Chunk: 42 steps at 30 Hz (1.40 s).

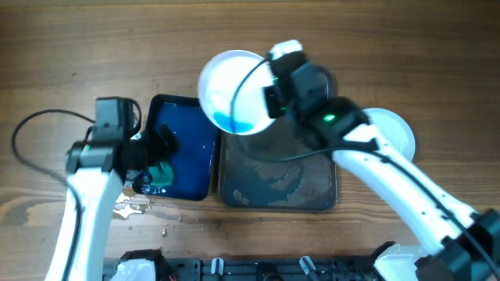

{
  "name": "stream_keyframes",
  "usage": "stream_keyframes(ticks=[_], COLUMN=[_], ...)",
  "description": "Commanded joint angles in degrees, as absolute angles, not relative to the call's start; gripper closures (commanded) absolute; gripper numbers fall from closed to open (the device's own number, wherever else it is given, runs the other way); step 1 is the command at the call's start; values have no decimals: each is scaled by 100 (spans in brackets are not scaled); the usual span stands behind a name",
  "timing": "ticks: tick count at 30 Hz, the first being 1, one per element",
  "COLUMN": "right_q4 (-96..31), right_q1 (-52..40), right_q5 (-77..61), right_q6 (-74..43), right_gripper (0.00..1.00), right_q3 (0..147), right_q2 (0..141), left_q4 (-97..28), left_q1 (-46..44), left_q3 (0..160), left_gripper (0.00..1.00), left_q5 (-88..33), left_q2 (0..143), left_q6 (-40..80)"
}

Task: Clean dirty plates on tray and stack at the side
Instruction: 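Lift and tilt the plate over the blue tray with the right gripper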

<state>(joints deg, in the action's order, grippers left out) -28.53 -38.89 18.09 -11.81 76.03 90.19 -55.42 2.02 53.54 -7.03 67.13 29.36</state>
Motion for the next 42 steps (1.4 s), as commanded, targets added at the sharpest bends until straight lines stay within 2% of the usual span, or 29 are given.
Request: stream_keyframes(ticks=[1, 7, 11, 15, 22, 42], right_q4=[-2338, -1747, -834, -89, 858, 904], right_q1=[-4475, -5415, -5992, -6193, -6399, -6453], right_q5=[3030, 4611, 6018, 6796, 6941, 6775], right_q6=[-878, -792, 611, 1619, 2552, 2534], right_gripper=[96, 96, 96, 96, 96, 95], right_q3=[7693, 7693, 7693, 7693, 7693, 7693], right_q2=[9835, 10357, 10252, 10248, 10248, 10248], left_q4=[-5808, -6267, -6287, -6285, -6285, -6285], left_q1=[242, 242, 242, 242, 242, 242], left_q3=[5430, 5430, 5428, 5428, 5428, 5430], left_gripper=[0, 0, 0, 0, 0, 0], left_q5=[-854, -847, -847, -847, -847, -847], left_q2=[5867, 4956, 4930, 4967, 4967, 4967], left_q6=[2873, 2871, 2871, 2871, 2871, 2871])
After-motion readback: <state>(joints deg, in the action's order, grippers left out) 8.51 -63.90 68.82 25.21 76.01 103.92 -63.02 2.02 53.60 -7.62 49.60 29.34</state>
